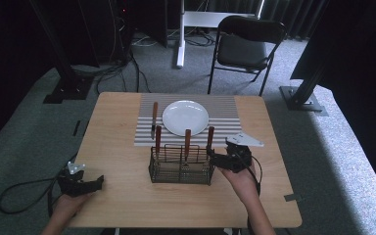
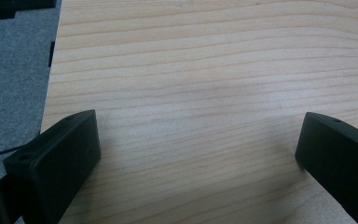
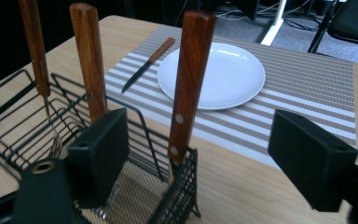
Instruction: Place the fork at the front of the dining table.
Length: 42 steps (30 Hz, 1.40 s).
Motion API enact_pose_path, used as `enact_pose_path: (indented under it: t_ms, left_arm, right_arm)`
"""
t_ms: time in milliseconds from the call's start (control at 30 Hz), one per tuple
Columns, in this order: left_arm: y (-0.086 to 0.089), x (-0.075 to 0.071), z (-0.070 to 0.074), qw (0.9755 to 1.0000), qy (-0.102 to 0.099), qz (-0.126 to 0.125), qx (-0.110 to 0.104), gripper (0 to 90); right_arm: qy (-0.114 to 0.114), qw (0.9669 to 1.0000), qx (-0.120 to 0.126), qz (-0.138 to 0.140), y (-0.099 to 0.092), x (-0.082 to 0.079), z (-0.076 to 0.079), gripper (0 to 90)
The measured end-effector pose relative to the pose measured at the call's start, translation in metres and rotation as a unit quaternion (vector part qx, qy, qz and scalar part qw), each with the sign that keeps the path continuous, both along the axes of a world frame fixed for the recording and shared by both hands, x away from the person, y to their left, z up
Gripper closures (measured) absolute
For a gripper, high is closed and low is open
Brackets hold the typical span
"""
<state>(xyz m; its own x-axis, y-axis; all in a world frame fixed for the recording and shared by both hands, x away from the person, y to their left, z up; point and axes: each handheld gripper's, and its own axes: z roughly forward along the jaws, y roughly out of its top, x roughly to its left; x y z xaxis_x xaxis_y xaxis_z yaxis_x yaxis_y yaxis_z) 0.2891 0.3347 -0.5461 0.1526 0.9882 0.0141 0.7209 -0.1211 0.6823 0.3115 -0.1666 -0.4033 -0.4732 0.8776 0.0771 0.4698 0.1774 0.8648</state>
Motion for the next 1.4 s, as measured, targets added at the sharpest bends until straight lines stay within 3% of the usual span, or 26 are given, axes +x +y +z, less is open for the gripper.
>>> enact_pose_path:
  t_ms: [233,300,633,933,1033,1267,1400]
  left_arm:
    - [0.000,0.000,0.000,1.0000,0.001,-0.001,0.001,0.0]
    - [0.000,0.000,0.000,1.0000,0.001,-0.001,0.001,0.0]
    - [0.000,0.000,0.000,1.0000,0.000,0.000,-0.001,0.0]
    - [0.000,0.000,0.000,1.0000,-0.001,0.000,-0.001,0.0]
    - [0.000,0.000,0.000,1.0000,-0.001,0.000,-0.001,0.0]
    - [0.000,0.000,0.000,1.0000,0.000,0.000,-0.001,0.0]
    - [0.000,0.000,0.000,1.0000,0.001,0.000,-0.001,0.0]
  right_arm:
    - [0.000,0.9998,-0.002,-0.018,0.013,0.008,-0.002,23.7]
    - [-0.003,0.9995,-0.008,-0.030,0.017,0.009,-0.002,28.3]
    - [0.001,0.9967,0.012,-0.080,0.026,0.013,-0.003,47.4]
    - [0.017,0.9952,0.015,-0.095,0.036,0.013,-0.010,63.9]
    - [0.014,0.9940,0.019,-0.107,0.036,0.011,-0.013,74.8]
    - [0.004,0.9933,0.027,-0.112,0.039,0.006,-0.013,75.5]
    - [-0.013,0.9938,0.024,-0.107,0.042,0.001,-0.011,75.6]
